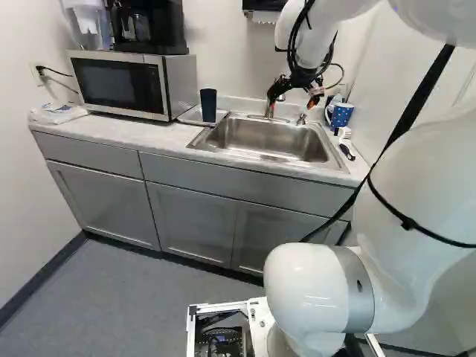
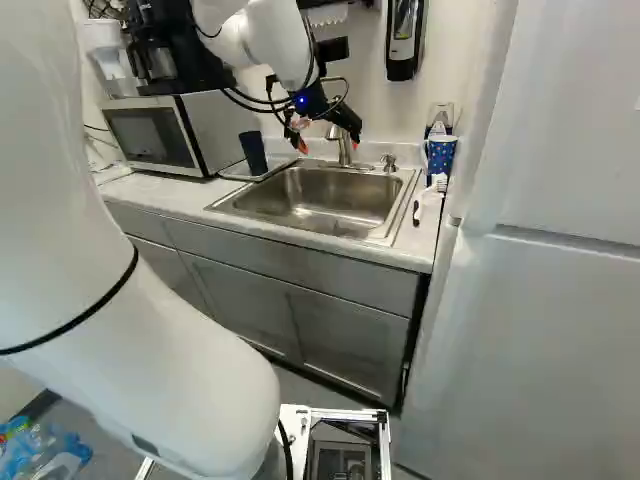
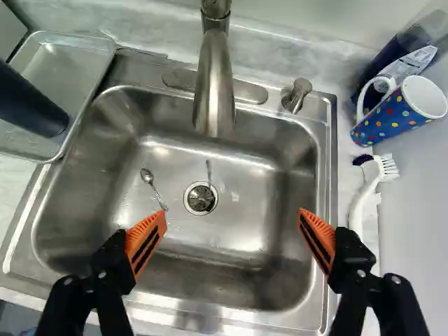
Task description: Rinse the cup and place it in the tray
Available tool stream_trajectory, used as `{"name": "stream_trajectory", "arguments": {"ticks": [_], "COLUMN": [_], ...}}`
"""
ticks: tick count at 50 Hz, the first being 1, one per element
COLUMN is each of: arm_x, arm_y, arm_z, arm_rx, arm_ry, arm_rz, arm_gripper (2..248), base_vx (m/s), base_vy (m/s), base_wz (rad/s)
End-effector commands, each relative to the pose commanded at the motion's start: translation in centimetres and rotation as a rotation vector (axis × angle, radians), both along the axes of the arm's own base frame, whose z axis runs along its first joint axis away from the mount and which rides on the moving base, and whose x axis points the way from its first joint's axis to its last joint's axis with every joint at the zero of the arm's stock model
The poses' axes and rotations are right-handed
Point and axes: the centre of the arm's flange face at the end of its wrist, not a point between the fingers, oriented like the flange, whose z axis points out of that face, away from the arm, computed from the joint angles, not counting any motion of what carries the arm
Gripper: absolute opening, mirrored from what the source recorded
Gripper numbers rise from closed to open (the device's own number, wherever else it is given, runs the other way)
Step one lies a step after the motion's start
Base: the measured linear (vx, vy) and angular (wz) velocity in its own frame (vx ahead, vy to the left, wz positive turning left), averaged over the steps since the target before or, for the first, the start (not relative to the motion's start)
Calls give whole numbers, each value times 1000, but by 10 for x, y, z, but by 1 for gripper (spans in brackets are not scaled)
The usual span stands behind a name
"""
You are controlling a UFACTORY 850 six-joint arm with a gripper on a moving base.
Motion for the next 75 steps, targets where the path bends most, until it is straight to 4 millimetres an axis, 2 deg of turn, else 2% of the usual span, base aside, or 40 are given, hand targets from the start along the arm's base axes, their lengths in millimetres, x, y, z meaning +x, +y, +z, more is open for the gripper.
{"name": "stream_trajectory", "arguments": {"ticks": [75], "arm_x": [-1], "arm_y": [1], "arm_z": [-1], "arm_rx": [24], "arm_ry": [8], "arm_rz": [-9], "arm_gripper": [247], "base_vx": [0], "base_vy": [0], "base_wz": [0]}}
